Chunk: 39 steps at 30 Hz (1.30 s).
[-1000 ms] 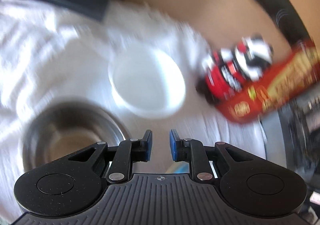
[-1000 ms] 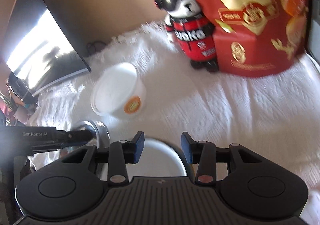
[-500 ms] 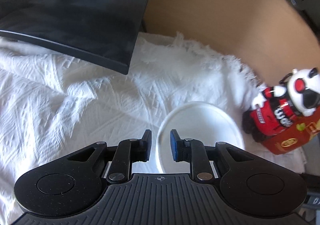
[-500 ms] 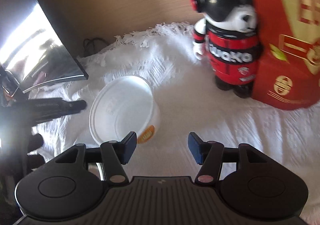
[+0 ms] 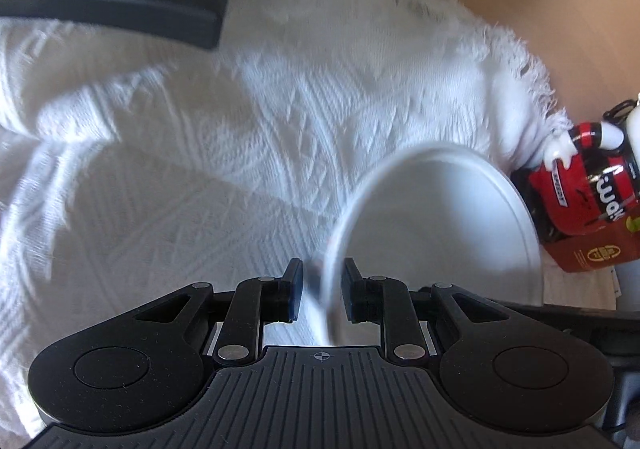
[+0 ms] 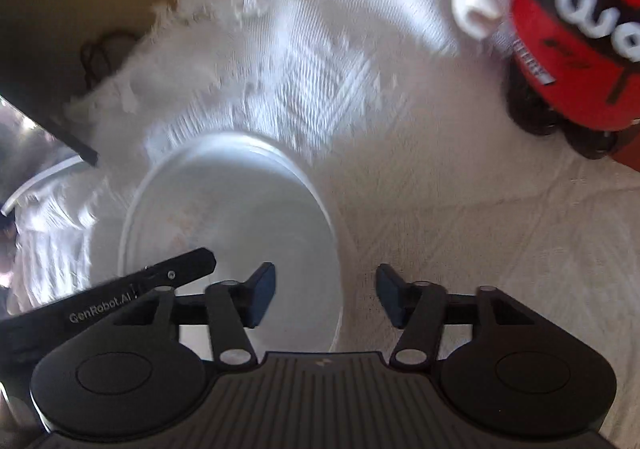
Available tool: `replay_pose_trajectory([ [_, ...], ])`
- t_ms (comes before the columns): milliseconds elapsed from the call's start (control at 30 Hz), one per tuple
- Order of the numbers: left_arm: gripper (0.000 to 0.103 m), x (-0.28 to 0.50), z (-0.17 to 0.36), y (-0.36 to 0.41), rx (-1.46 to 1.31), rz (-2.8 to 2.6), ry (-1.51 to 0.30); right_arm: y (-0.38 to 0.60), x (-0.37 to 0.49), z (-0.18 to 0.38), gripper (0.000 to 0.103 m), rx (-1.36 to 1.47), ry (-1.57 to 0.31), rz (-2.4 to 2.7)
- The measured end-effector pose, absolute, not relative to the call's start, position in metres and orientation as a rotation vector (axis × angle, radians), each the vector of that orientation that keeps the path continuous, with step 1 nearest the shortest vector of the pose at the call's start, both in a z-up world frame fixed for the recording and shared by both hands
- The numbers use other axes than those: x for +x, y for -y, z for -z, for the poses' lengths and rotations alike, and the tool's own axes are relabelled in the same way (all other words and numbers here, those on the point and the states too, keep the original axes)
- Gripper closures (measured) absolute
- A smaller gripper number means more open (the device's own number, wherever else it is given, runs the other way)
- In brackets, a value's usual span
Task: Organize plates and bowls
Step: 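Grasp the white orange-labelled bowl with both grippers and lift it, then lower the white bowl into the blue bowl and open both grippers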
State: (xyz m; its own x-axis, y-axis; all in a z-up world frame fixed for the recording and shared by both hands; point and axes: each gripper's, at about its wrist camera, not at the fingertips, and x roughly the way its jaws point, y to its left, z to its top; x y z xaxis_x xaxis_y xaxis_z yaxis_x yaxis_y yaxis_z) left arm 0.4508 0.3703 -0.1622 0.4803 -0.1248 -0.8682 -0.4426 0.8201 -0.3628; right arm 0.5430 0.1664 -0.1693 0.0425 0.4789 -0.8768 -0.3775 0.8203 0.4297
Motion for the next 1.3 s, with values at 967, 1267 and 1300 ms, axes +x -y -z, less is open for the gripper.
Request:
replay_pose_trajectory([
  [967, 0.082, 0.336, 0.011, -0.203, -0.587, 0.138, -1.024, 0.032, 0.378, -0.035, 0.065, -0.12, -0.94, -0.679],
  [1267, 0.08, 0.328, 0.062, -0.2, -0.609, 0.096, -1.088, 0.052, 0.377, 0.035, 0.065, -0.002, -1.117, -0.637],
  [1300, 0.08, 0.329, 0.069, -0.199, -0.6, 0.062, -1.096, 0.053, 0.379, 0.042, 0.065, 0.001, -1.126, -0.621],
])
